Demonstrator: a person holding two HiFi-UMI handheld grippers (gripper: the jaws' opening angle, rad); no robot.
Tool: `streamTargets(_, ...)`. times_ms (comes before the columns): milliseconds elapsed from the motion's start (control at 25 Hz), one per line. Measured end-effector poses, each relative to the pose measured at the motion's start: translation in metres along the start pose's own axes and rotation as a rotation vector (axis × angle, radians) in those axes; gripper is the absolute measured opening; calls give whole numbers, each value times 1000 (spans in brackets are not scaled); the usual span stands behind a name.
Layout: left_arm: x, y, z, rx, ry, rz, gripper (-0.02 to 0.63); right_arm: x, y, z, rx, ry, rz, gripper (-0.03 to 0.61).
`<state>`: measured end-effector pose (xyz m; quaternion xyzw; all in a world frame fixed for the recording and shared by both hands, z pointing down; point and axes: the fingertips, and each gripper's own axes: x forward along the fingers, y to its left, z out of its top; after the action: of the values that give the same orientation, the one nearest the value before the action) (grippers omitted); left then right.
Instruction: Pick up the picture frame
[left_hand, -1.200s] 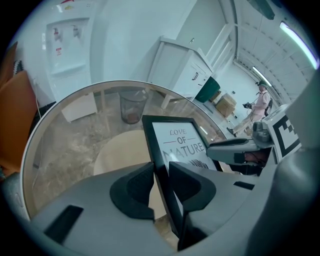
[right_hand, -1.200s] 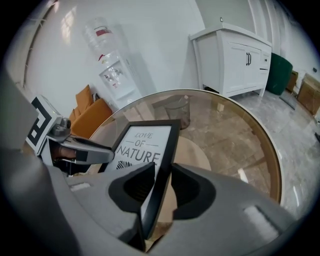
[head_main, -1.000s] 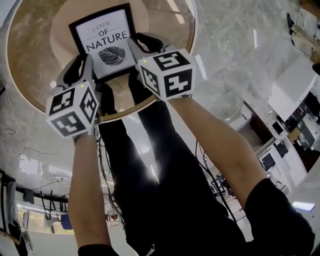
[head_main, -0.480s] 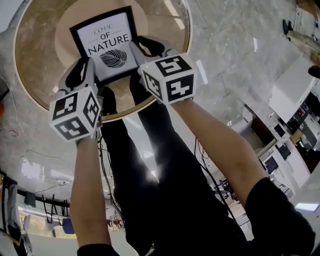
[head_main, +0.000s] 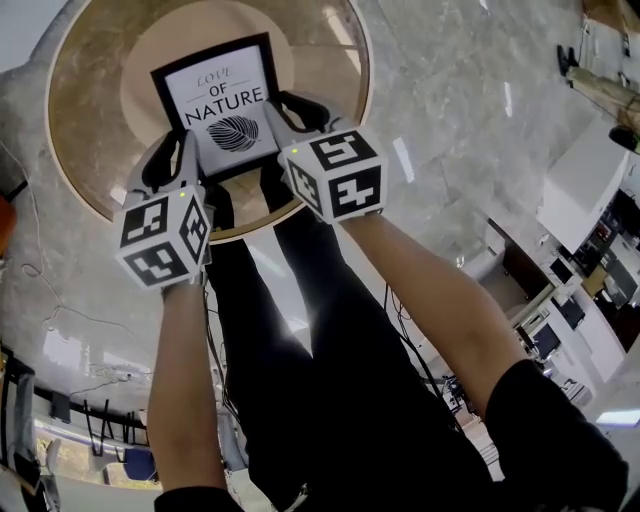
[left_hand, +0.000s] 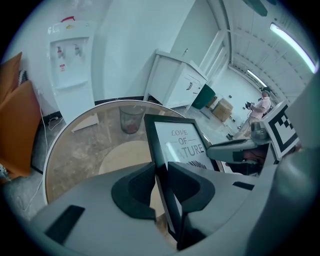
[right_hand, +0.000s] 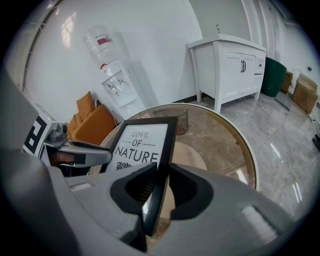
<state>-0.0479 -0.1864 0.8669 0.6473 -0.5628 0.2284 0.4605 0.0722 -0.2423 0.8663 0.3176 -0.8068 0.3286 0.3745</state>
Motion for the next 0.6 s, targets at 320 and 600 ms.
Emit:
streamTargets(320,-27,-8,12,27,-39,9,91,-27,13,15,-18,-24,6,75)
streamTargets(600,-55,-14,28,24,-83,22,91,-48,26,36,-60,-46,19,75)
